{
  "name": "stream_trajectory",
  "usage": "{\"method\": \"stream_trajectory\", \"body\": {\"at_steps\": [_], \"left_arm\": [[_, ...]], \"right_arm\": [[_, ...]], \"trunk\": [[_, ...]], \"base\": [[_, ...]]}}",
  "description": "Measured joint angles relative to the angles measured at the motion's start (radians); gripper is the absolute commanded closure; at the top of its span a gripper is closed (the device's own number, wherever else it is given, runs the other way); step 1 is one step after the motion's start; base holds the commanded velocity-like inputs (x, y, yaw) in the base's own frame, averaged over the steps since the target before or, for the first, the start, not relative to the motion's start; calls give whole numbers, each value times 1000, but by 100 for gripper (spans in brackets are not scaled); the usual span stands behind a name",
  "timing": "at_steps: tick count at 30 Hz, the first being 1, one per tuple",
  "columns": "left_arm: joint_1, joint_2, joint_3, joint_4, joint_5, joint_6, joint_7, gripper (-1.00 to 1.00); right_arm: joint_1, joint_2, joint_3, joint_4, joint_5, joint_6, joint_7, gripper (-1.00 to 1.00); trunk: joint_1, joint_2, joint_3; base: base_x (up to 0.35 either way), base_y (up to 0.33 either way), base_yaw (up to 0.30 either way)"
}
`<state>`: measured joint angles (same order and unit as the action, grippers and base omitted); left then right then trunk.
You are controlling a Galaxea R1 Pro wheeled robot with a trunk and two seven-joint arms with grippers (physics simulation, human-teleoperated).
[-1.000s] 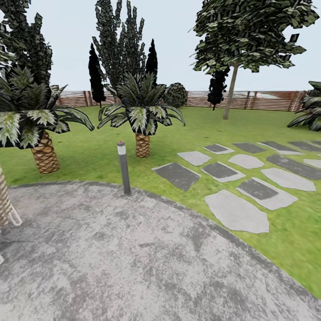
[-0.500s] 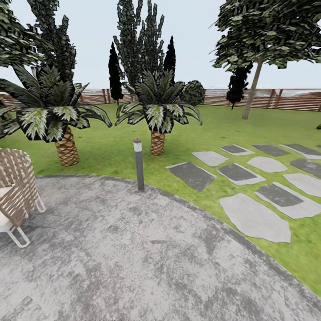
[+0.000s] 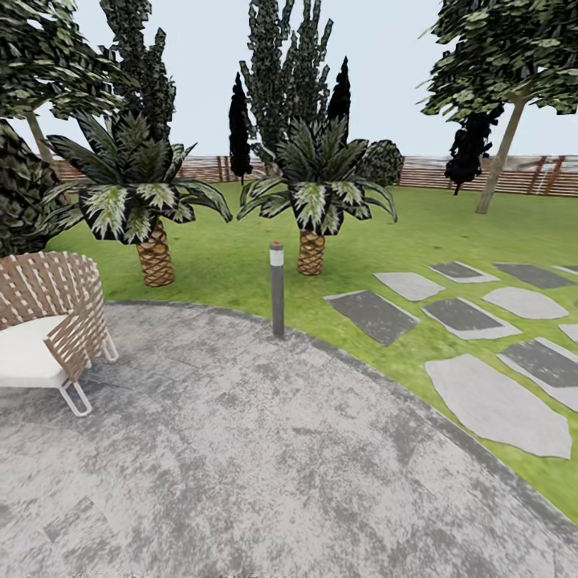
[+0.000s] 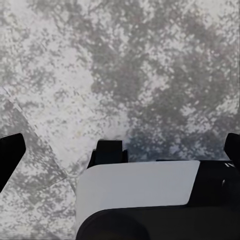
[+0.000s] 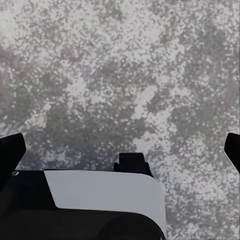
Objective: Pick up the pesticide atomizer in the garden and spray insectifuge to fully cover both potted plants in the garden.
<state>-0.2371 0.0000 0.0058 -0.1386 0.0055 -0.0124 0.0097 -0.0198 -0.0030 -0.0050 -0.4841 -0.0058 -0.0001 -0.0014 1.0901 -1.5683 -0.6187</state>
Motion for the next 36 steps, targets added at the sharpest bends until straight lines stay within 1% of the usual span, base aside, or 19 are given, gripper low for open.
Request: {"method": "stream_trajectory", "body": {"at_steps": [36], "left_arm": [[0, 0, 0, 0, 0, 0, 0, -100]], "right_arm": [[0, 0, 0, 0, 0, 0, 0, -100]], "trunk": [[138, -252, -141]], "base": [[0, 0, 239]]}}
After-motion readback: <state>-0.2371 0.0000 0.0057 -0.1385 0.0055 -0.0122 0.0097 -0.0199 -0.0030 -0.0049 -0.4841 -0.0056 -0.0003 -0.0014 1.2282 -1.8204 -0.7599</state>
